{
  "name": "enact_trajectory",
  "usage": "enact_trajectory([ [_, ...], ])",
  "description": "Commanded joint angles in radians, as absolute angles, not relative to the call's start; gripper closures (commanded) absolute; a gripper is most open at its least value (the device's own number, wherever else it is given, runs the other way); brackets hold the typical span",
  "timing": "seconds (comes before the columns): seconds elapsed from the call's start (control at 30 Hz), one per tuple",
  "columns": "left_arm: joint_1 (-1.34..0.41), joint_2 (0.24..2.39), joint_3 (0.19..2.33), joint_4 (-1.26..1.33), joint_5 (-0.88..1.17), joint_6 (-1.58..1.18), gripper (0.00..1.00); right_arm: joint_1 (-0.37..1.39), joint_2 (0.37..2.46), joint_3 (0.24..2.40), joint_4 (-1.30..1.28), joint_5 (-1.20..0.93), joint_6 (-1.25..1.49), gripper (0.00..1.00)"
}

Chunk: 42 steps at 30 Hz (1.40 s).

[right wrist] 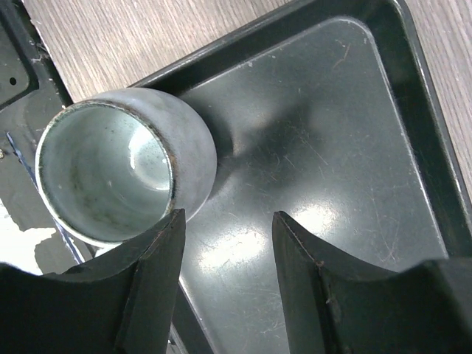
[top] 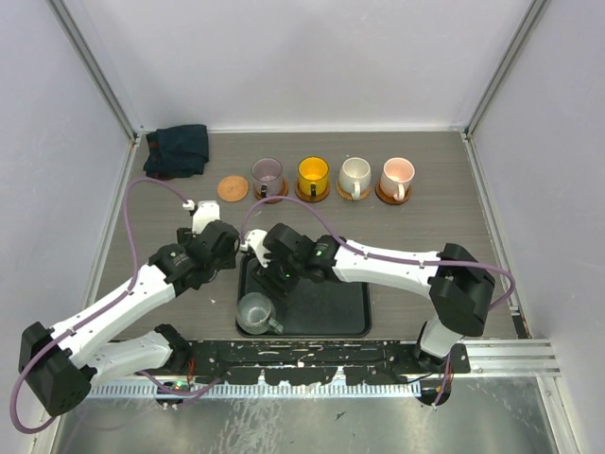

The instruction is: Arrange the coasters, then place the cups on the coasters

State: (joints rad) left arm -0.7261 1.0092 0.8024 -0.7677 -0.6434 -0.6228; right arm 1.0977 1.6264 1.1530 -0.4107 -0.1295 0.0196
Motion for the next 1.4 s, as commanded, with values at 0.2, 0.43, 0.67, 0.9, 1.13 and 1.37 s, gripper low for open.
enact_trajectory([
  [0.2,-0.626,0.999,0.736,-0.687,-0.617,-0.646,0.24,1.127,1.622,1.224,-0.353,-0.154,0.0,0.44],
  [0.43,-0.54,0.97,0.695,-0.638,-0.535,-0.638,0.24,1.135,1.651,1.23,-0.334,-0.216,0.005,0.44],
  [0.67,-0.538,0.979,0.679,-0.627,-0.522,-0.642,0.24,1.143,1.677,1.25,-0.333,-0.23,-0.003,0.44],
  [0.9,-0.538,0.937,0.655,-0.617,-0.535,-0.668,0.24,1.144,1.772,1.28,-0.327,-0.214,-0.004,0.44],
  [1.13,-0.538,0.867,0.631,-0.626,-0.566,-0.681,0.24,1.171,1.833,1.304,-0.333,-0.117,0.005,0.44],
  [1.37,-0.538,0.867,0.626,-0.62,-0.547,-0.683,0.24,1.221,1.841,1.325,-0.359,0.117,0.052,0.62],
])
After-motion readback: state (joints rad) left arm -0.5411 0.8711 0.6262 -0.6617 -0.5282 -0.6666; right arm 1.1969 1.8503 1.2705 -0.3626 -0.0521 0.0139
